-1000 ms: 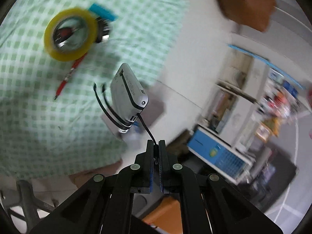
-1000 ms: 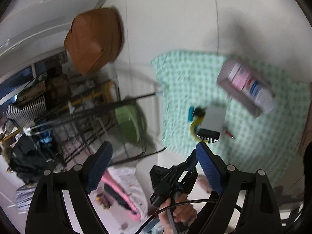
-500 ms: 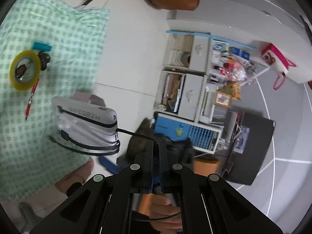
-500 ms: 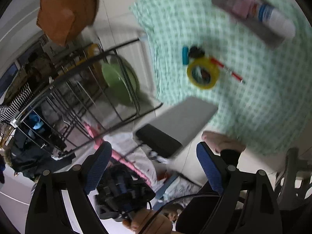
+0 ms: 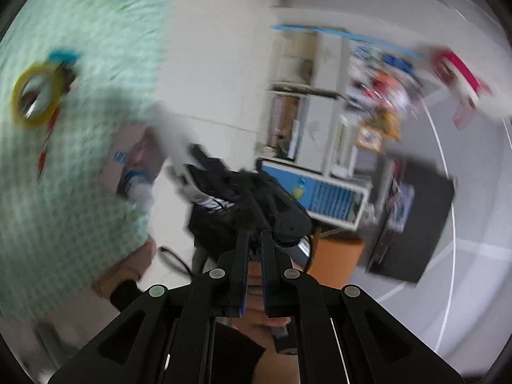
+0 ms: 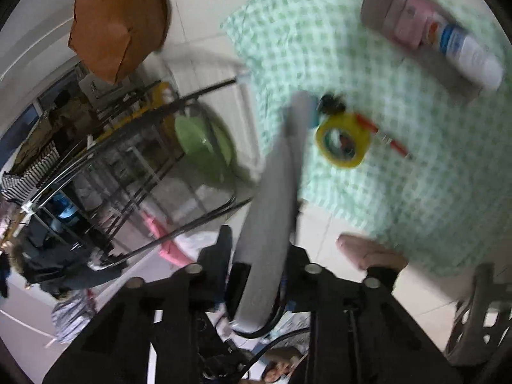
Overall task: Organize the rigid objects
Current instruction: 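Hold out the power bank with the left gripper while the right gripper grasps it, then lower the power bank into the box and open the right gripper, then grasp the red pen with the left gripper and lift it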
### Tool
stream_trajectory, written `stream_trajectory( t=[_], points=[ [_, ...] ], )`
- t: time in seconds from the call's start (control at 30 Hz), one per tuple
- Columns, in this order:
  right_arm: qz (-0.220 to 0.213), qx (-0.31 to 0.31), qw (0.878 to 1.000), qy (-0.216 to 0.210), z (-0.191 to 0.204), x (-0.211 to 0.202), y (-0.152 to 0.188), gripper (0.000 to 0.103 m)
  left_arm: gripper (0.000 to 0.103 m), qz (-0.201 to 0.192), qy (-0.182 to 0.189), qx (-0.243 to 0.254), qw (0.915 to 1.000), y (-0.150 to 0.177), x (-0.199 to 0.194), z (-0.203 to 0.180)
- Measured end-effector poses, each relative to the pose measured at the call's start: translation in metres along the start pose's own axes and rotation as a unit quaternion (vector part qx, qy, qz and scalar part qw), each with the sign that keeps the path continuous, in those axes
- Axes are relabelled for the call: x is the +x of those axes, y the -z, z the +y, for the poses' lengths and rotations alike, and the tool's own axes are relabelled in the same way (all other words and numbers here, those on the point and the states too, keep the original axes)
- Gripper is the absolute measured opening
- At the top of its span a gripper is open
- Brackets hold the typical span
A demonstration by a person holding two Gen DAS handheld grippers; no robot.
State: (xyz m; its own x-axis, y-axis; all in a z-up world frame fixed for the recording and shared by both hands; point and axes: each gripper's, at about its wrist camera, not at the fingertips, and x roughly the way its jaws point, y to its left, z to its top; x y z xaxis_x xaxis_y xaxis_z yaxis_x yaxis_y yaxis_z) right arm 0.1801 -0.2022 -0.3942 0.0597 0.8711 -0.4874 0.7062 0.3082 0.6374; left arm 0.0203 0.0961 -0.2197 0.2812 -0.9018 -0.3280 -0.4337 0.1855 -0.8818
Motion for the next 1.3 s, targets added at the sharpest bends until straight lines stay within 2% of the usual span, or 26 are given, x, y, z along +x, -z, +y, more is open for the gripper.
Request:
stream_trajectory(
  t=[0.07, 0.13, 0.23, 0.3, 0.37, 0.47, 0.5, 0.53, 0.57, 0.63, 0.73, 0.8, 0.83, 0.9, 0.93, 0.97, 1.0, 1.07, 1.1, 1.23, 1.3],
  points=[
    [-0.025, 0.003, 0.999, 0.024, -0.008, -0.014, -0.011, 0.023, 0.006, -0.003, -0.020, -0.079, 0.9967, -0.008, -0.005, 0.027],
    [-0.039, 0.014, 0.998, 0.039, -0.021, -0.023, -0.022, 0.023, 0.006, -0.019, -0.040, -0.138, 0.9894, -0.015, -0.014, 0.052],
    [-0.066, 0.026, 0.994, 0.084, -0.043, -0.038, -0.044, 0.023, 0.008, -0.069, -0.069, -0.236, 0.9670, -0.023, -0.037, 0.093],
    [-0.067, 0.045, 0.991, 0.109, -0.061, -0.043, -0.058, 0.024, 0.020, -0.086, -0.077, -0.268, 0.9563, -0.027, -0.047, 0.107],
    [-0.065, 0.045, 0.988, 0.130, -0.068, -0.045, -0.068, 0.025, 0.026, -0.089, -0.080, -0.270, 0.9555, -0.034, -0.049, 0.108],
    [-0.076, 0.032, 0.987, 0.139, -0.072, -0.046, -0.080, 0.025, 0.026, -0.081, -0.080, -0.249, 0.9617, -0.046, -0.044, 0.100],
    [-0.075, 0.023, 0.987, 0.140, -0.070, -0.044, -0.084, 0.025, 0.030, -0.078, -0.083, -0.245, 0.9628, -0.046, -0.042, 0.100],
    [-0.069, 0.011, 0.987, 0.142, -0.069, -0.041, -0.088, 0.030, 0.032, -0.075, -0.088, -0.243, 0.9630, -0.047, -0.040, 0.101],
    [-0.059, 0.002, 0.988, 0.144, -0.069, -0.037, -0.093, 0.041, 0.036, -0.073, -0.093, -0.244, 0.9624, -0.047, -0.038, 0.103],
    [-0.053, 0.026, 0.985, 0.160, -0.075, -0.037, -0.097, 0.061, 0.036, -0.069, -0.109, -0.249, 0.9598, -0.038, -0.034, 0.111],
    [-0.080, 0.081, 0.985, 0.132, -0.080, -0.051, -0.088, 0.061, 0.036, -0.071, -0.138, -0.259, 0.9534, -0.036, -0.025, 0.118],
    [-0.097, 0.092, 0.985, 0.105, -0.071, -0.062, -0.080, 0.061, 0.036, -0.079, -0.168, -0.243, 0.9522, -0.041, -0.015, 0.119],
    [-0.106, 0.093, 0.986, 0.084, -0.060, -0.064, -0.074, 0.063, 0.036, -0.085, -0.201, -0.214, 0.9521, -0.048, -0.006, 0.120],
    [-0.108, 0.089, 0.990, 0.035, -0.043, -0.069, -0.063, 0.066, 0.036, -0.087, -0.270, -0.130, 0.9501, -0.060, 0.016, 0.117],
    [-0.102, 0.086, 0.991, 0.007, -0.034, -0.070, -0.057, 0.067, 0.036, -0.081, -0.306, -0.072, 0.9459, -0.066, 0.030, 0.117],
    [-0.093, 0.084, 0.992, -0.018, -0.027, -0.070, -0.051, 0.069, 0.036, -0.075, -0.337, -0.021, 0.9383, -0.069, 0.041, 0.118],
    [-0.084, 0.081, 0.992, -0.041, -0.019, -0.069, -0.044, 0.069, 0.036, -0.073, -0.369, 0.027, 0.9261, -0.070, 0.052, 0.121],
    [-0.066, 0.076, 0.992, -0.070, -0.008, -0.069, -0.032, 0.073, 0.036, -0.068, -0.430, 0.107, 0.8936, -0.073, 0.077, 0.134],
    [-0.057, 0.072, 0.993, -0.079, -0.002, -0.069, -0.027, 0.075, 0.036, -0.059, -0.447, 0.131, 0.8829, -0.076, 0.089, 0.144],
    [-0.049, 0.080, 0.992, -0.089, -0.003, -0.074, -0.024, 0.075, 0.036, -0.029, -0.478, 0.154, 0.8644, -0.080, 0.123, 0.183],
    [-0.057, 0.089, 0.991, -0.085, -0.005, -0.082, -0.025, 0.076, 0.036, -0.018, -0.484, 0.151, 0.8617, -0.087, 0.141, 0.199]
  ],
)
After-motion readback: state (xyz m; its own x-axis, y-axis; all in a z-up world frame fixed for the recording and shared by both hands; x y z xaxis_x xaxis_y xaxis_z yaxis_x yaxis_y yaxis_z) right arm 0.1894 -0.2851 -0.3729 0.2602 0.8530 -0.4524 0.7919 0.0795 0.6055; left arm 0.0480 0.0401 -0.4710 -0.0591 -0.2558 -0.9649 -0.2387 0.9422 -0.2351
